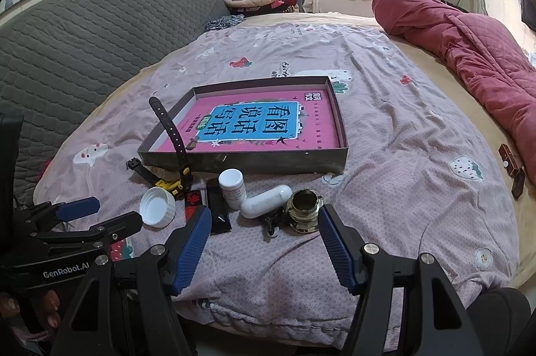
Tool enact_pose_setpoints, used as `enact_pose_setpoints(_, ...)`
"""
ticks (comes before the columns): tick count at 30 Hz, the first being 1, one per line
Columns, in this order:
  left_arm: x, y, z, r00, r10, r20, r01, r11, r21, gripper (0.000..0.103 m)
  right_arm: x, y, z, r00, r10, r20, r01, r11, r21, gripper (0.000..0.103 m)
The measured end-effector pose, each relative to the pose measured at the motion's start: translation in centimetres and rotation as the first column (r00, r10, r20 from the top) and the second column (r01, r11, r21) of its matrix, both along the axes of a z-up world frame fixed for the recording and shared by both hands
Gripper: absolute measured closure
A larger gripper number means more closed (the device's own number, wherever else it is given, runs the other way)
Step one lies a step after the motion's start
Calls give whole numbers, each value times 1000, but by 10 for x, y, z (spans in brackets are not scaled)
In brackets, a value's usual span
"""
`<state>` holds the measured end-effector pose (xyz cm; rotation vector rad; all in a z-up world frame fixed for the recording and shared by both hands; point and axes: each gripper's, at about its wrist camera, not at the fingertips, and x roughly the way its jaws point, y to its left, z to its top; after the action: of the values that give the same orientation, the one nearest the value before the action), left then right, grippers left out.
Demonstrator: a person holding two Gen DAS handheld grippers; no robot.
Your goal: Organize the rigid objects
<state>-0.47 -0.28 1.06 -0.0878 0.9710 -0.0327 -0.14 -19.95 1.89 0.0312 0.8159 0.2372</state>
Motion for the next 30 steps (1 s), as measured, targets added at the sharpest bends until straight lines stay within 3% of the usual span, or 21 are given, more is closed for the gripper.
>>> enact_pose_setpoints(30,16,7,-31,998,14,-62,-15,1000,-14,21,18,-20,-24,997,-46,-68,48,999,24,37)
